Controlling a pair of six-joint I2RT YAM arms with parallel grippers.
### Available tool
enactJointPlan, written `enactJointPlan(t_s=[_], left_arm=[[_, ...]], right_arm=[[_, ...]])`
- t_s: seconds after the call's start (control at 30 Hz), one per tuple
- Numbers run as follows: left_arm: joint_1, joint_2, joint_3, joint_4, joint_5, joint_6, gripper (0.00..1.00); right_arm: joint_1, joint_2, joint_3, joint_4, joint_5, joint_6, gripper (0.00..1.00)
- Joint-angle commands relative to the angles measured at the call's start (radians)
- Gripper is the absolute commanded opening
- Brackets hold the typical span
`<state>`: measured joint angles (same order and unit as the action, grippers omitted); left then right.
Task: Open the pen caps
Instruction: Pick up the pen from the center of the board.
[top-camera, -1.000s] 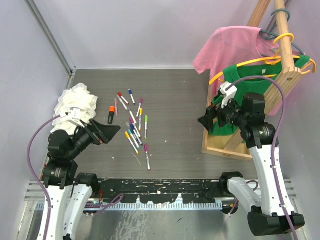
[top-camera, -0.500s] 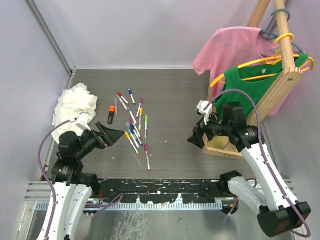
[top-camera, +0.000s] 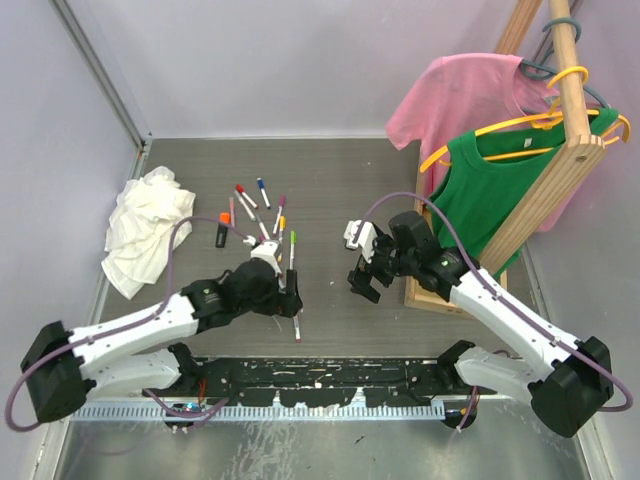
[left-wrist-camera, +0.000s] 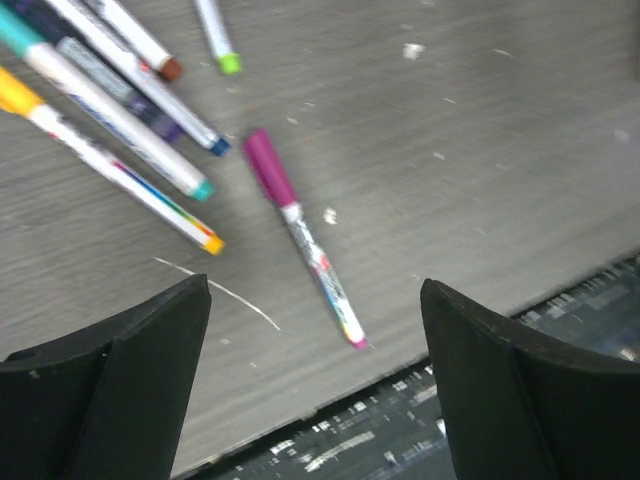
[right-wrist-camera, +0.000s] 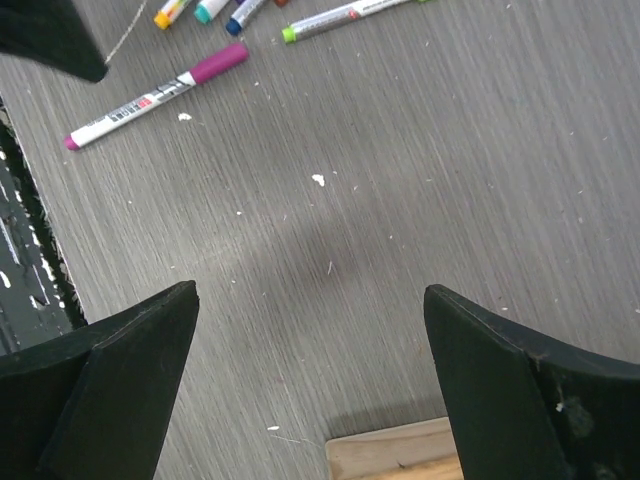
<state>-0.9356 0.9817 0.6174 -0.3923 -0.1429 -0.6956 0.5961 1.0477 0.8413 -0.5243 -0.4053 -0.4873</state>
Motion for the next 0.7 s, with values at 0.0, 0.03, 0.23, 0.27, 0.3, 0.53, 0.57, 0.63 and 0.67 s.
enactJointPlan(t_s=[0.0, 0.03, 0.23, 0.27, 0.3, 0.53, 0.57, 0.63, 0.67], left_arm=[[-0.016, 0.116, 0.063, 0.053, -0.245, -0.047, 0.81], [-0.017, 0.136, 0.057, 0.069, -0.245, -0.067, 0.75], [-0.042, 0.278, 0.113, 0.112, -0.190, -0.189, 0.49], [-0.074, 0.319, 0.133, 0.105, -0.218, -0.201, 0.50], [-0.104, 0.343, 0.152, 0.091, -0.258, -0.213, 0.50], [-0.179, 0.517, 0.271, -0.134, -0.430, -0.375, 0.52], [-0.184, 0.537, 0.287, -0.157, -0.438, -0.383, 0.52], [-0.199, 0.558, 0.312, -0.181, -0.464, -0.388, 0.52], [-0.205, 0.563, 0.320, -0.189, -0.476, -0.390, 0.52]], right_arm=[[0.008, 0.006, -0.035, 0.117, 0.022, 0.019, 0.99], [0.008, 0.006, -0.036, 0.115, 0.042, 0.025, 0.98], [0.008, 0.038, -0.040, 0.091, 0.086, 0.018, 0.94], [0.008, 0.041, -0.039, 0.086, 0.101, 0.016, 0.94], [0.008, 0.042, -0.042, 0.085, 0.116, 0.015, 0.94], [0.008, 0.028, -0.056, 0.081, 0.142, 0.012, 0.94], [0.008, 0.026, -0.056, 0.082, 0.140, 0.012, 0.94], [0.008, 0.030, -0.056, 0.082, 0.138, 0.012, 0.94], [0.008, 0.031, -0.056, 0.081, 0.140, 0.012, 0.94]])
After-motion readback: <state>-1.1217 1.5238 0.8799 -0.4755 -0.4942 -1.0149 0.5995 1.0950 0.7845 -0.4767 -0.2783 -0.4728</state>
